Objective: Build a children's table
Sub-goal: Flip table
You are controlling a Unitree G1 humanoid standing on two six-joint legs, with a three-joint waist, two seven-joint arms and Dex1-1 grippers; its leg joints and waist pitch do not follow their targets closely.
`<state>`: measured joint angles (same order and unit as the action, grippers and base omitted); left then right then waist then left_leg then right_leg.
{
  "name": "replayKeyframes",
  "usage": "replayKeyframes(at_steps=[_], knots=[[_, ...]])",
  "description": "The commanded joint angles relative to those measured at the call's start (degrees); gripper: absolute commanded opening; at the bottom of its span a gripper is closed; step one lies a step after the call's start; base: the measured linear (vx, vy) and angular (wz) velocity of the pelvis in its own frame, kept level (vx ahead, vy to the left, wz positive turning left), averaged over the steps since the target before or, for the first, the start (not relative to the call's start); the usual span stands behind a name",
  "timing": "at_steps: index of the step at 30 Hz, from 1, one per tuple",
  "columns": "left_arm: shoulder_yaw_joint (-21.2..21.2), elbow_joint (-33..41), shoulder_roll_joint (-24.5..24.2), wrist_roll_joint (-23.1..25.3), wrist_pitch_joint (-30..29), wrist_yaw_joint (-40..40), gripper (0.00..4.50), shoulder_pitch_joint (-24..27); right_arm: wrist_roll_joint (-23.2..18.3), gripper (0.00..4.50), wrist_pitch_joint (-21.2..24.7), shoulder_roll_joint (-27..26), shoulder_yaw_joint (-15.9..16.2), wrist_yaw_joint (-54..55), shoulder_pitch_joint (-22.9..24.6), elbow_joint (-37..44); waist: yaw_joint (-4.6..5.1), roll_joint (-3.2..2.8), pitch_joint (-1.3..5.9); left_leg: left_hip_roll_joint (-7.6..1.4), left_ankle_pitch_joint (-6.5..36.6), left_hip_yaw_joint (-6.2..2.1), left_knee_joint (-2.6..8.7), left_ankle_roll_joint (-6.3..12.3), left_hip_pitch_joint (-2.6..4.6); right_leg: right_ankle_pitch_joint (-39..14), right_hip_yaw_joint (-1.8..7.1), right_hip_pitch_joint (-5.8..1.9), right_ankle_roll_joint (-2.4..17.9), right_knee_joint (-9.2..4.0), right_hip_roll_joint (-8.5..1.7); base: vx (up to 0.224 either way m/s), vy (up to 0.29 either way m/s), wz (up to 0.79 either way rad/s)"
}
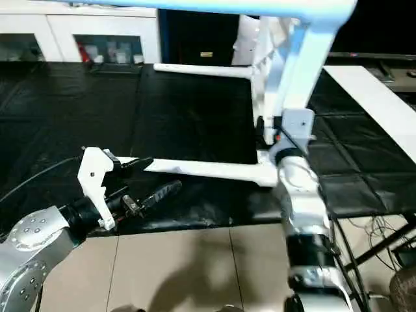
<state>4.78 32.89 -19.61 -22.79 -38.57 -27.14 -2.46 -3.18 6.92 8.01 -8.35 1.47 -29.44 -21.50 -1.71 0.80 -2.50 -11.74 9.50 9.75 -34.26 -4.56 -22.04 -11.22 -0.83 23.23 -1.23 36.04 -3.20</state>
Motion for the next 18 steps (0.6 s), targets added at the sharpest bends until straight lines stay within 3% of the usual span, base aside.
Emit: replayKeyframes(at_steps=[1, 11, 18], knots=[[0.2, 0.7, -0.3, 0.2, -0.6, 0.5, 4.5, -0.6, -0.7, 4.14, -2.4, -0.6, -0.4, 0.0, -2.2, -2.4, -0.05, -0.43, 2.9, -0.02, 20.2, 0.05, 3.87, -3.33, 1.11, -18.3, 1.13, -1.3, 5.4, -5.18, -1.95, 0.0, 0.0, 0.0], [0.2, 1.7, -0.2, 0.1, -0.7, 1.5, 4.5, -0.2, 1.3, 3.33, -4.9, -1.5, 0.8, 1.5, -1.2, -2.8, -0.22, -0.04, 3.13, -0.06, 17.5, 0.25, 3.76, -2.96, 0.91, -14.4, 1.22, -1.61, 5.9, -4.76, -1.9, 0.0, 0.0, 0.0], [-0.2, 2.0, 0.6, -2.1, -1.8, 1.4, 4.5, -0.9, 2.4, 2.8, -5.4, -1.6, 2.0, 1.8, 0.8, -1.0, -0.18, -0.21, 3.09, -0.05, 17.3, 0.27, 3.78, -2.94, 0.91, -14.4, 1.22, -1.6, 5.9, -4.75, -1.84, 0.0, 0.0, 0.0]])
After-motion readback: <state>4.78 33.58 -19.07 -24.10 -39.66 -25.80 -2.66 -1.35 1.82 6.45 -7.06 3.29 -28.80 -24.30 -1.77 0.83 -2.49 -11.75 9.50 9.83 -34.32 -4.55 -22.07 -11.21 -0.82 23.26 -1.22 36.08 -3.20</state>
